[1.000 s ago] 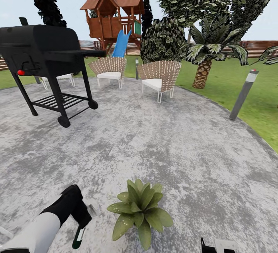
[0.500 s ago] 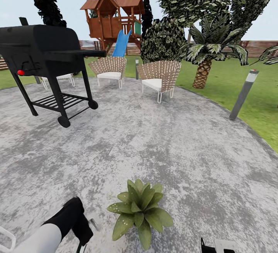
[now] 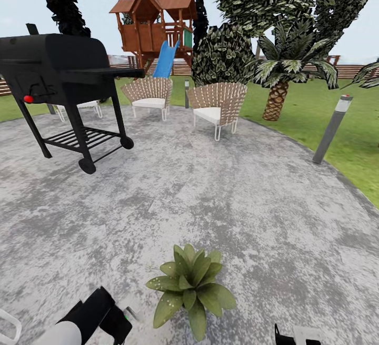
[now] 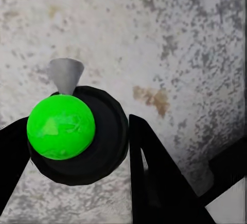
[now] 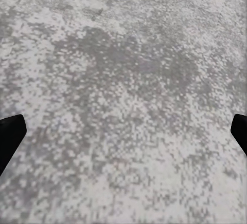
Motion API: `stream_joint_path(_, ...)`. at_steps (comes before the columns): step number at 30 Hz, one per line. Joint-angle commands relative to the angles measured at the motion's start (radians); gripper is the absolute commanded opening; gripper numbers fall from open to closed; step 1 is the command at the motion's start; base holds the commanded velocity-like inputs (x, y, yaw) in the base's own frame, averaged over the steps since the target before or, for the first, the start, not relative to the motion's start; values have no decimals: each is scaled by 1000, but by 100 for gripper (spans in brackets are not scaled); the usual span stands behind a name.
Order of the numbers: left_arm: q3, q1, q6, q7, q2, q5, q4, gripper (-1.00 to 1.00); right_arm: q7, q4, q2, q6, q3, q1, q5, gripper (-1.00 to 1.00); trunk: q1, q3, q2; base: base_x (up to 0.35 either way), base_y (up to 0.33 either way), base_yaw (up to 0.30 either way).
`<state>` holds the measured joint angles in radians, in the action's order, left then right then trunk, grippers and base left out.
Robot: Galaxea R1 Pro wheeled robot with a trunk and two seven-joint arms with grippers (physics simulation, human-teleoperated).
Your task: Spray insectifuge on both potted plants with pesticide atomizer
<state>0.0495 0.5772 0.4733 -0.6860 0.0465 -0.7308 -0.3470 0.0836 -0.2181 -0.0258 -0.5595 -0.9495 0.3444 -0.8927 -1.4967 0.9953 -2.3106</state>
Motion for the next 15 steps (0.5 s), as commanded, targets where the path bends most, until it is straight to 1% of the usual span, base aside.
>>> stream_joint_path(1, 5, 0, 5, -2, -1, -5, -1, -100, 8, 1, 0, -3, -5, 1, -11, 100, 0, 1, 0, 0, 0, 0)
stream_joint_path(6, 5, -1, 1, 4, 10, -6, 2, -100, 8, 0, -1, -4, -5, 1, -10, 100, 0, 1, 0, 0, 0, 0)
stream_joint_path(8, 4, -2, 0, 5, 9, -5, -5, -100, 8, 0, 0, -5, -4, 1, -11, 100, 0, 1, 0, 0, 0, 0)
stream_joint_path(11, 8, -2, -1, 6, 5, -2, -16, -100, 8, 1, 0, -5, -4, 1, -11, 100, 0, 1, 0, 0, 0, 196)
stream_joint_path(14, 7, -2, -1, 12, 4, -2, -16, -100, 8, 0, -4, -5, -4, 1, -11, 100, 0, 1, 0, 0, -63, 42)
stream_joint_path(15, 7, -2, -1, 32, 2, -1, -16, -100, 8, -1, -6, -5, -5, 1, -11, 100, 0, 1, 0, 0, -205, 9)
